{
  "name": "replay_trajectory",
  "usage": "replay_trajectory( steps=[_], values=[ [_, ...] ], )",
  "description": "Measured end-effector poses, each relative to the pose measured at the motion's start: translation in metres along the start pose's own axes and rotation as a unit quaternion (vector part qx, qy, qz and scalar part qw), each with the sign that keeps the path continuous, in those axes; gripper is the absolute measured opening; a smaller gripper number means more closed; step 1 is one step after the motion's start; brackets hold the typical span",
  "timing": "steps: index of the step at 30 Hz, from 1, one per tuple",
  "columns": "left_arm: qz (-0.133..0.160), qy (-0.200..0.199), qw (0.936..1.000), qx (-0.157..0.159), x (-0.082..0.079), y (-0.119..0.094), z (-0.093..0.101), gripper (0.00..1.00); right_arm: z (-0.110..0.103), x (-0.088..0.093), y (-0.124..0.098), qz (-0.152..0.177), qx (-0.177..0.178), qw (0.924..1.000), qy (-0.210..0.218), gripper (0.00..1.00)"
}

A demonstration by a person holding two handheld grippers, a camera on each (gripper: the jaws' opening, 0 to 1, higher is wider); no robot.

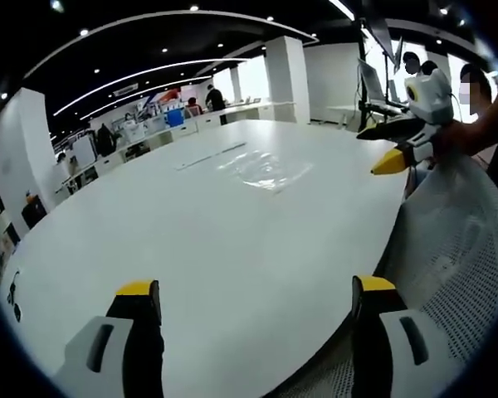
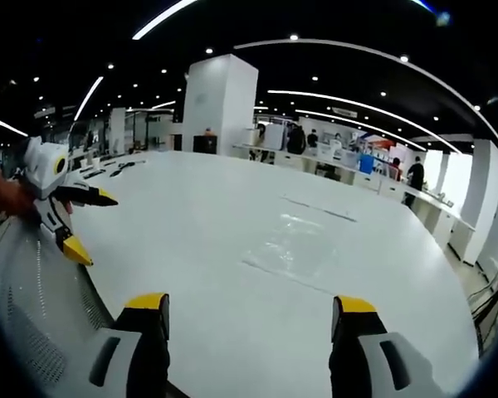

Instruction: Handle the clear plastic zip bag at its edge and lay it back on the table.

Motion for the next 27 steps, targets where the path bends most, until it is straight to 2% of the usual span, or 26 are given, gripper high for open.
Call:
replay_trajectory(
  steps=[8,12,18,23,27],
  values=[
    [-0.008,0.021,0.9997,-0.001,-0.004,-0.004,0.000,0.87,0.004,-0.004,0.002,-0.007,-0.008,0.9997,-0.024,0.76],
    [-0.003,0.035,0.9994,0.002,-0.013,-0.008,0.004,0.82,0.008,-0.009,0.005,-0.008,-0.006,0.9991,-0.041,0.71],
    [0.007,0.026,0.9996,0.005,-0.023,-0.011,0.006,0.81,0.013,-0.017,0.012,-0.010,-0.009,0.9980,-0.062,0.69],
    [0.014,0.017,0.9997,0.011,-0.025,-0.009,0.008,0.81,0.013,-0.031,0.015,0.000,-0.011,0.9972,-0.074,0.69],
    [0.016,0.020,0.9995,0.021,-0.033,-0.011,0.015,0.79,0.015,-0.038,0.022,-0.005,-0.014,0.9962,-0.086,0.67]
  ],
)
Point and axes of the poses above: the point that each gripper's makers call its tool centre point, and the gripper's own axes: y roughly forward along the fingers, z roughly to its right, x roughly out of its underside, the point moved 4 cm from there along -y, roughly backward along the fingers, and after that the axes turned 11 degrees about -z, right-handed, at the moved point
